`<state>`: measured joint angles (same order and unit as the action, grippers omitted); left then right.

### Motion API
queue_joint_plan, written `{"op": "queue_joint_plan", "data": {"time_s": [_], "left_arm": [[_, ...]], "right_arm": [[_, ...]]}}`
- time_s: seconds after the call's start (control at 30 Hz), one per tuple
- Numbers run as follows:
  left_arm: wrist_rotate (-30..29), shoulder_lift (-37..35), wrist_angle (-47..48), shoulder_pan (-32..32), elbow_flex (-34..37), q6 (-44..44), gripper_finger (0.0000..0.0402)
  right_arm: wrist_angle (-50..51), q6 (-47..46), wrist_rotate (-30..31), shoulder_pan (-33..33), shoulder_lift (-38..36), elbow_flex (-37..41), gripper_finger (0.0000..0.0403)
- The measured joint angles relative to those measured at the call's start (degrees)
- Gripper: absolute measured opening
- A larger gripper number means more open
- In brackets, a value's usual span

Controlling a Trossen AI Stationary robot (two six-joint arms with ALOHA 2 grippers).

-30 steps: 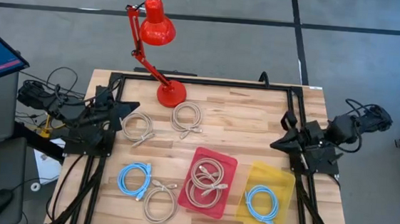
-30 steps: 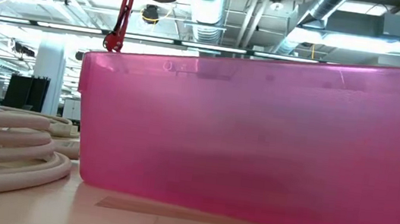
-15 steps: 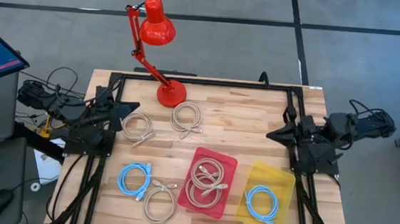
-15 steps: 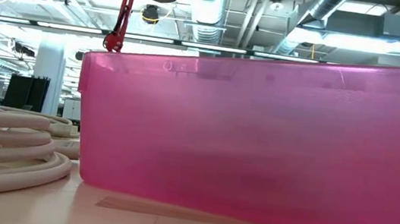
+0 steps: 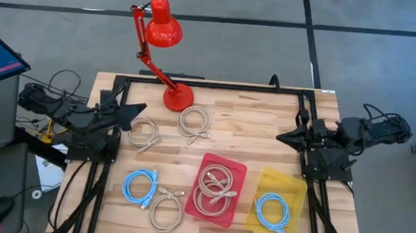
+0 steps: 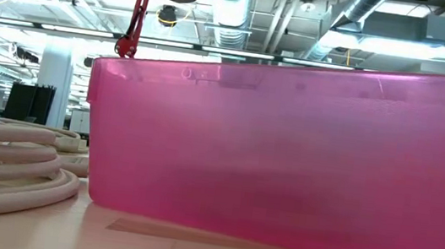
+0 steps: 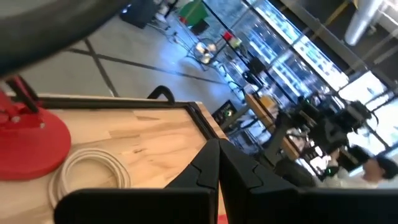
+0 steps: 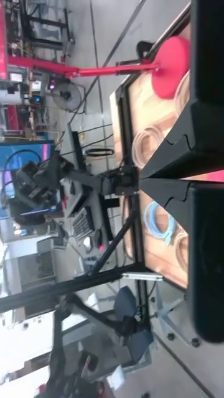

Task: Sort HDMI cables
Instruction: Put the brown HDMI cable into the pink bin

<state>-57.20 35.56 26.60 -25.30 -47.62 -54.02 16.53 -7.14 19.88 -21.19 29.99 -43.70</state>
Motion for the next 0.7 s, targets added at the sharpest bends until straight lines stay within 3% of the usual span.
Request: {"op": "queue_joint_plan", "data": {"time_s": [0.2, 0.43, 0.57, 0.7], "left_arm": [[3.0, 2.7, 5.4, 4.5, 0.0, -11.1, 0.0003], [22.2, 6.1, 23.6, 14.2, 0.0, -31.9, 0.0002], [30.7, 8.2, 27.6, 20.6, 0.0, -33.3, 0.0002], [34.9, 10.4, 28.9, 27.4, 0.0, -29.9, 0.0002]], "right_arm": [[2.6, 0.0, 2.8, 0.0, -0.7, 0.0, 0.0000], [3.2, 0.0, 6.1, 0.0, -0.9, 0.0, 0.0000], [3.2, 0.0, 6.4, 0.0, -0.9, 0.0, 0.0000], [3.2, 0.0, 7.0, 0.0, -0.9, 0.0, 0.0000]]}}
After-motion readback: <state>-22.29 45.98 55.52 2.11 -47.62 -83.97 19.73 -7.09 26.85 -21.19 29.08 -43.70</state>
